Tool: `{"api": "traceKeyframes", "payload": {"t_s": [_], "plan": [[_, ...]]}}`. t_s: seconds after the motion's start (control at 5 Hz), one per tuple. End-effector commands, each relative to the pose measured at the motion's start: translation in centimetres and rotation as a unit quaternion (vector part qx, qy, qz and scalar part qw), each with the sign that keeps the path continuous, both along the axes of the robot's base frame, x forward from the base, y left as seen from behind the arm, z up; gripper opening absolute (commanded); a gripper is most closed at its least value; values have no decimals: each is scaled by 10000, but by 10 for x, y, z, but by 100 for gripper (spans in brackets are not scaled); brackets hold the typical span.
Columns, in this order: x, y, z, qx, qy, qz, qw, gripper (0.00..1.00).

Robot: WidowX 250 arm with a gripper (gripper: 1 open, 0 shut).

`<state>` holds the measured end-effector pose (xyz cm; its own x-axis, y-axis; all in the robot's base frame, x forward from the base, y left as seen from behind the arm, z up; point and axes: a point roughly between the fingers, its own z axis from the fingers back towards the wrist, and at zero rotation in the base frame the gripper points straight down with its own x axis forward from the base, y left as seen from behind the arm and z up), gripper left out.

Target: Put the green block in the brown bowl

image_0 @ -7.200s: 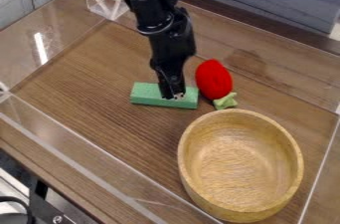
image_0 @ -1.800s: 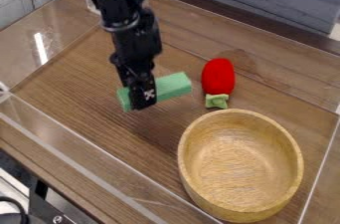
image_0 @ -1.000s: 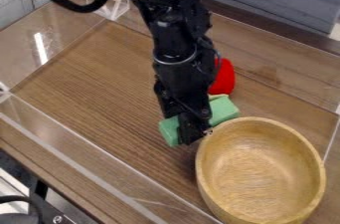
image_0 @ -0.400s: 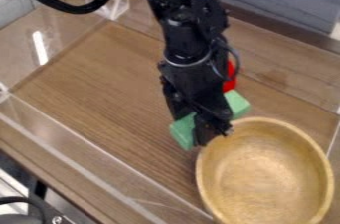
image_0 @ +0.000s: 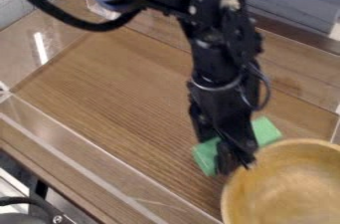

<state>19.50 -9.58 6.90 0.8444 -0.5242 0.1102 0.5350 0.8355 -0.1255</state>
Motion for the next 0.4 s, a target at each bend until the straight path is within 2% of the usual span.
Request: {"api": "traceKeyframes", "payload": {"t_s": [0.0,0.2], "plan": [[-2,-18,1,-40,15,-327,9995,0],[4,-24,-1,-19,24,-295,9996,100]]}}
